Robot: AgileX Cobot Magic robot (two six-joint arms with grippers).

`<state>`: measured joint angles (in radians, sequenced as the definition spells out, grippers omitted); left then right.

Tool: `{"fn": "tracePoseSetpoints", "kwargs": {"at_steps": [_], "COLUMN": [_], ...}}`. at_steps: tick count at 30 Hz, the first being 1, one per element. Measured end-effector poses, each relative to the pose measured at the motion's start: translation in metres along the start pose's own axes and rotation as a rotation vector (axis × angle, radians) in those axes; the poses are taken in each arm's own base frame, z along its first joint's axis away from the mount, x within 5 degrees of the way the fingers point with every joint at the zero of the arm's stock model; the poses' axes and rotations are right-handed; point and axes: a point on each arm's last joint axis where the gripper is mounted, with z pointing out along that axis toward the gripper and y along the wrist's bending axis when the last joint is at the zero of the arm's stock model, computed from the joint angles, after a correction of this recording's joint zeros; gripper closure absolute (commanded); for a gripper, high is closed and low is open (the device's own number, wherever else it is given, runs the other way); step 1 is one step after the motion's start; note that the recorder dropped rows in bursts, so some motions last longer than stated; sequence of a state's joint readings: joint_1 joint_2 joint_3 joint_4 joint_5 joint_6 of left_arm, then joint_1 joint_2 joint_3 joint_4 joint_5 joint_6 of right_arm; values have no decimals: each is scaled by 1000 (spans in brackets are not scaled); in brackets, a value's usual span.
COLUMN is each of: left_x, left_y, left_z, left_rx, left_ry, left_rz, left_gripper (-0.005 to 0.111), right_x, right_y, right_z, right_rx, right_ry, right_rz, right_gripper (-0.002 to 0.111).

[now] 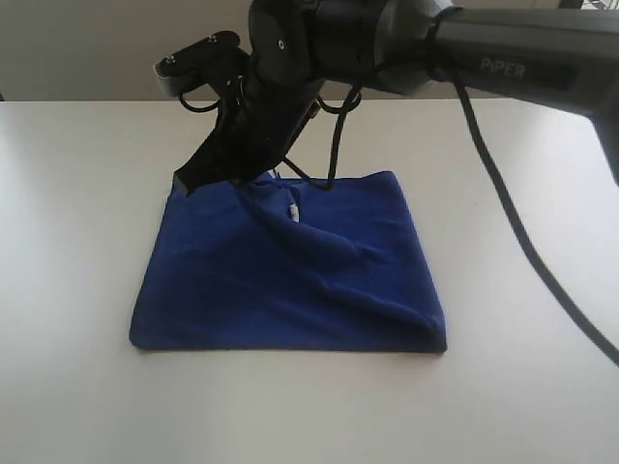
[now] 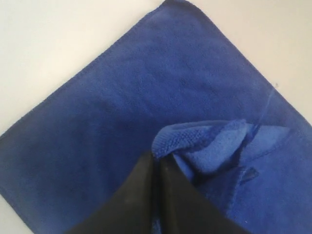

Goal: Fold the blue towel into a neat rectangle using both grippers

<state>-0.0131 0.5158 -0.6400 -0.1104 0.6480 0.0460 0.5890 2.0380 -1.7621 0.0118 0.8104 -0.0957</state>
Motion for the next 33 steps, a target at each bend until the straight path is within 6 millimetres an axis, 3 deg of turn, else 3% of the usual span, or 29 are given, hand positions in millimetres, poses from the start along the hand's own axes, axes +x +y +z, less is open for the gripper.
{"fn": "tracePoseSetpoints", "kwargs": {"at_steps": [3,5,11,16,21,27,33], "left_x": [0,0,0,0,0,0,0], "left_y": [0,0,0,0,0,0,0], "left_z": [0,0,0,0,0,0,0], "left_rx": [0,0,0,0,0,0,0], "left_ry": [0,0,0,0,0,0,0], "left_rz": [0,0,0,0,0,0,0], "left_gripper": [107,107,107,107,107,107,107], "right_x": [-4,-10,-20,-23,-24,-21,-14], "right_y": [-11,-21,-24,-25,-23,-12,17], "right_z": [-21,-47,-106,-122,-91,-26,42], "right_rx": [26,62,110,121,89,-12,-108], "right_ry": [-6,-39,-116,-160,-135,-78,-67], "right_rz": [13,17,0,-3,11,48,53], "right_gripper": [108,108,108,108,108,108,108]}}
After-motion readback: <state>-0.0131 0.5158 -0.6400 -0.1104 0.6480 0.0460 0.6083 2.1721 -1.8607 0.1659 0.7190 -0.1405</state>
